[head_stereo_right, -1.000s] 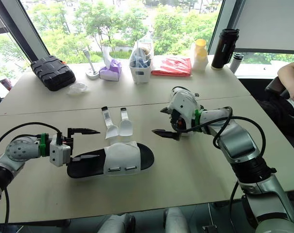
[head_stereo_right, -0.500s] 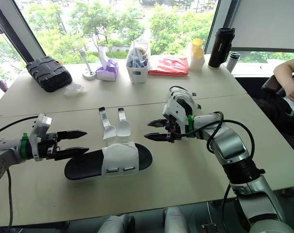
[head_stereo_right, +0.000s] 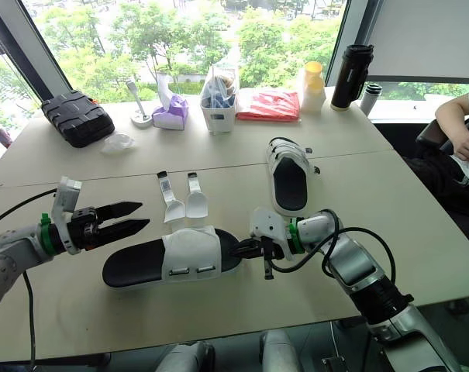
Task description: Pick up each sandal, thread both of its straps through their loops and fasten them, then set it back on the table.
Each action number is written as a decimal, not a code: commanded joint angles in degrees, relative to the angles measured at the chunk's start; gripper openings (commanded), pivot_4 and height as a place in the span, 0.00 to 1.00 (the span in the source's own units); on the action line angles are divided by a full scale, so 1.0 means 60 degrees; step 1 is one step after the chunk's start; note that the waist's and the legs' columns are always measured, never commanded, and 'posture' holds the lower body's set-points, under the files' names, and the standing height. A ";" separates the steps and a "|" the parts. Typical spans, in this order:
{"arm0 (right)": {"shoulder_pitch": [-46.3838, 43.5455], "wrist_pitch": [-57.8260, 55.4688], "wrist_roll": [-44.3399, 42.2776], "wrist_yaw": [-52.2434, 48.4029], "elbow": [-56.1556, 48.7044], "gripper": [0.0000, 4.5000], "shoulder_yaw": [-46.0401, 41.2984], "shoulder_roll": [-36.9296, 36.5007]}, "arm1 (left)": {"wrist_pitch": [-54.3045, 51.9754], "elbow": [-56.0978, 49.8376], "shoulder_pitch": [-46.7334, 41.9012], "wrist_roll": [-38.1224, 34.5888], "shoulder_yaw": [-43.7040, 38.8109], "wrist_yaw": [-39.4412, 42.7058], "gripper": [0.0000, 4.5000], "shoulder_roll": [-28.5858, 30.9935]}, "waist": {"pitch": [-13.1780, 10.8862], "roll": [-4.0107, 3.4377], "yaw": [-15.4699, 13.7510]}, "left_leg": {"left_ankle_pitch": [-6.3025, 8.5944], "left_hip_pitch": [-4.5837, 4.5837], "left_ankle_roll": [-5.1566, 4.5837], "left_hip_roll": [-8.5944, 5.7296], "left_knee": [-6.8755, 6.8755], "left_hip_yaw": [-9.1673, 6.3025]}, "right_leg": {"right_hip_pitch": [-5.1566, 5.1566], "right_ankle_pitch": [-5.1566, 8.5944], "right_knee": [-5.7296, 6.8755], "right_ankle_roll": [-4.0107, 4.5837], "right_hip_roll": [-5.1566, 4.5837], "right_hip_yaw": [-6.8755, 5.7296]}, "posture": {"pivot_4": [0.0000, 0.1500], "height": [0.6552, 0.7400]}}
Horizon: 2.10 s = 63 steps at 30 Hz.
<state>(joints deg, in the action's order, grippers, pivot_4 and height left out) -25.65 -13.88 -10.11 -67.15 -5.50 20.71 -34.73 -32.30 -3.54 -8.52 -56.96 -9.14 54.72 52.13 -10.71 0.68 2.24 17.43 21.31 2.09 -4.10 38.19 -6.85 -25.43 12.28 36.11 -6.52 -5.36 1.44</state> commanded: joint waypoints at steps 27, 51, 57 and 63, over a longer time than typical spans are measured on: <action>-0.0657 0.3308 0.1142 -0.0797 0.3147 0.01 0.0912 0.1672 | -0.1591 -0.0786 -0.0102 0.0627 -0.1065 -0.1528 1.00 -0.1596 | 0.0006 0.0003 0.0011 | -0.0008 -0.0019 0.0016 0.0000 -0.0007 -0.0047 | 0.0013 -0.0003 -0.0001 0.0005 0.0000 0.0002 | 1.00 1.00; -0.0877 0.3634 0.1298 -0.1701 0.3044 0.01 0.1076 0.1213 | -0.4427 0.6210 -0.4590 0.1291 -0.1301 -0.3071 1.00 -0.4084 | 0.0027 0.0027 -0.0279 | -0.0013 -0.0156 0.0029 -0.0029 -0.0027 -0.0073 | 0.0163 -0.0001 -0.0037 0.0004 -0.0001 -0.0011 | 1.00 1.00; -0.0661 0.3650 0.1273 -0.1793 0.2657 0.01 0.1142 0.1110 | -0.4244 0.7501 -0.5489 0.1979 -0.1174 -0.2962 1.00 -0.4582 | 0.0037 0.0027 -0.0291 | -0.0024 -0.0159 0.0048 -0.0037 -0.0026 -0.0083 | 0.0172 -0.0001 -0.0036 0.0002 -0.0005 -0.0016 | 1.00 1.00; -0.0703 0.4132 0.1427 -0.1719 0.2612 0.01 0.1268 0.1180 | -0.3839 0.8670 -0.6384 0.2791 -0.0932 -0.2550 1.00 -0.4855 | 0.0055 0.0029 -0.0283 | -0.0024 -0.0163 0.0047 -0.0047 -0.0026 -0.0098 | 0.0187 0.0000 -0.0036 0.0000 -0.0012 -0.0031 | 1.00 1.00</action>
<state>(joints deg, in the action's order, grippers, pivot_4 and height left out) -30.54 10.00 -3.04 -75.93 10.37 25.86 -27.80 -55.90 46.21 -46.26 -42.75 -16.50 38.81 23.80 -10.38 0.85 0.54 17.29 20.33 2.38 -4.39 38.03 -7.45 -24.31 12.28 35.89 -6.52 -5.43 1.24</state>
